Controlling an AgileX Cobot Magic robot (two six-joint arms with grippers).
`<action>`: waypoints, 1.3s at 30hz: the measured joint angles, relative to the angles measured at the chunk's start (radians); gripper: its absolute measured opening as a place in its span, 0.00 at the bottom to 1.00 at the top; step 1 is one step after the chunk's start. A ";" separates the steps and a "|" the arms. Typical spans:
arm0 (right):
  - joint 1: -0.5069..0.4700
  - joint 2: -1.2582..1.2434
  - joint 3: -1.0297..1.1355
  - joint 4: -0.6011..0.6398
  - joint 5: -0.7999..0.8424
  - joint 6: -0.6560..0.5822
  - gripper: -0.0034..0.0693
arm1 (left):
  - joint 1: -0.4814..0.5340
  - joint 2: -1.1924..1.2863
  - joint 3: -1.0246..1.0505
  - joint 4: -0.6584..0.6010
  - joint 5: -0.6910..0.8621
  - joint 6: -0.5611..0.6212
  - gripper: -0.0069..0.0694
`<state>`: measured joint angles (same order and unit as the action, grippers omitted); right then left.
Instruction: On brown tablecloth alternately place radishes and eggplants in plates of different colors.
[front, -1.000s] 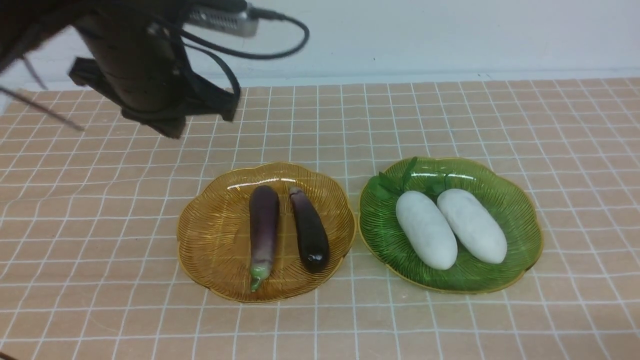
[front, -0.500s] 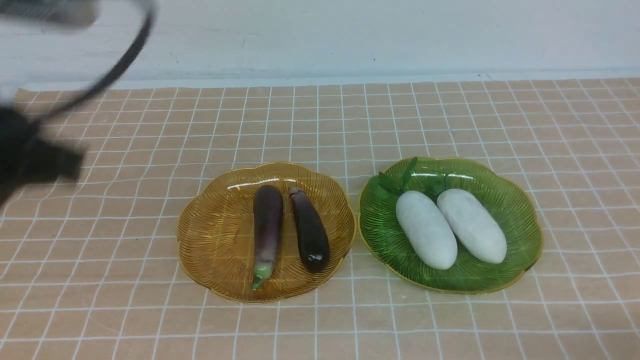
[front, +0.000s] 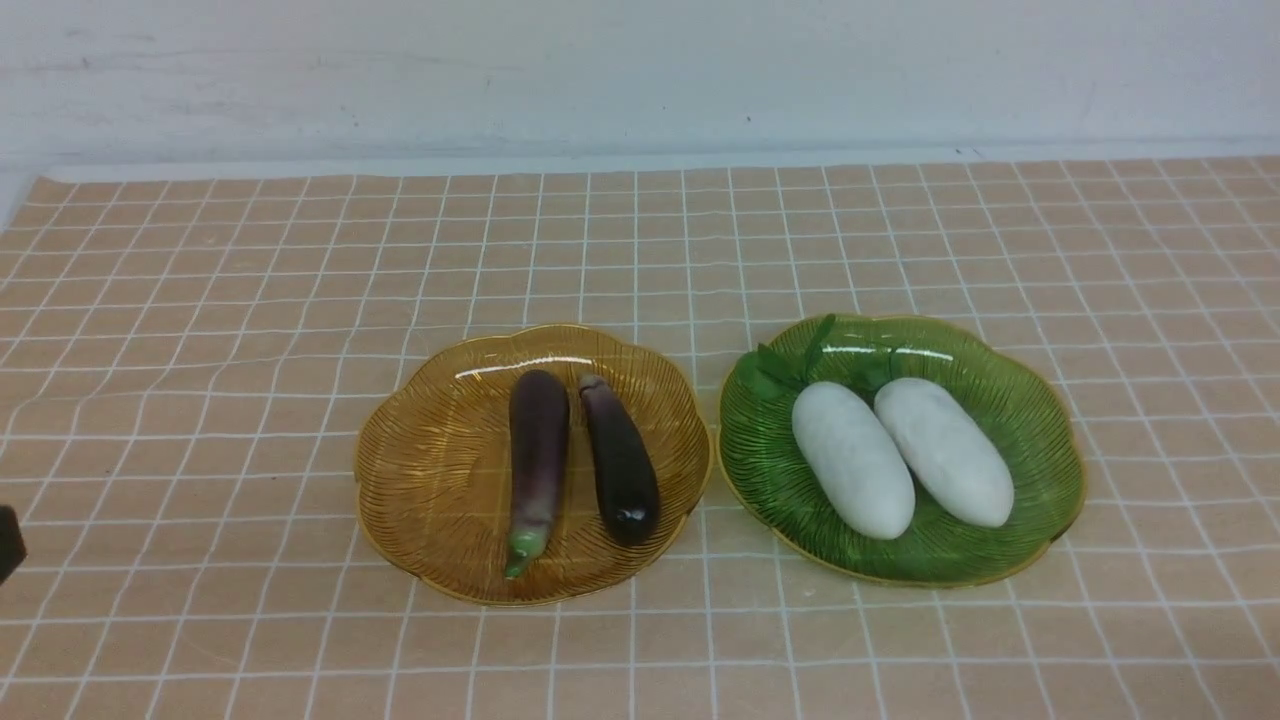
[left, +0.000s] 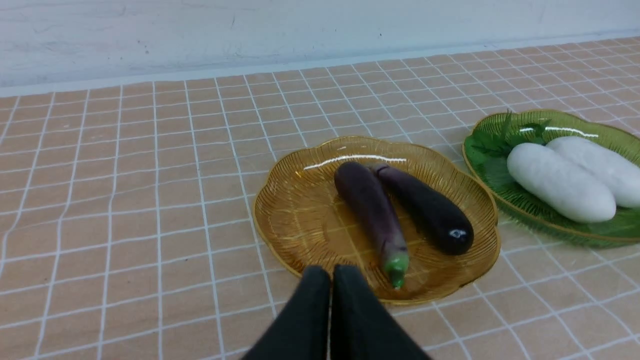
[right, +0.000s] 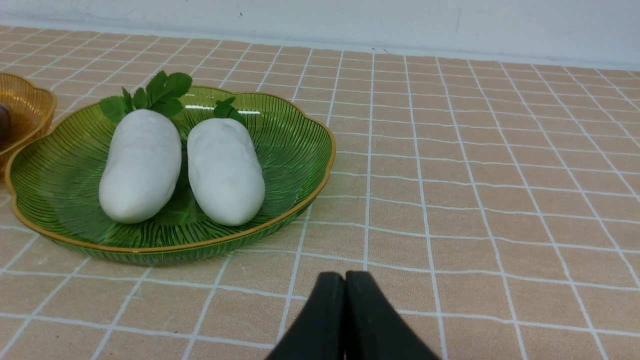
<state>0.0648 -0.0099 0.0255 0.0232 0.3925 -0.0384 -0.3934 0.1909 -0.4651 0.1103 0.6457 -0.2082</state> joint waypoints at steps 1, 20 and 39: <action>0.000 0.000 0.000 0.000 0.000 0.000 0.03 | 0.000 -0.003 0.006 0.002 0.000 0.002 0.09; 0.000 0.000 0.000 -0.001 0.000 0.015 0.03 | 0.122 -0.127 0.303 -0.072 -0.182 0.148 0.09; 0.000 0.000 0.000 -0.001 -0.001 0.018 0.03 | 0.406 -0.203 0.491 -0.175 -0.258 0.276 0.09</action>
<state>0.0648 -0.0099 0.0255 0.0225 0.3916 -0.0206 0.0125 -0.0125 0.0261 -0.0644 0.3872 0.0676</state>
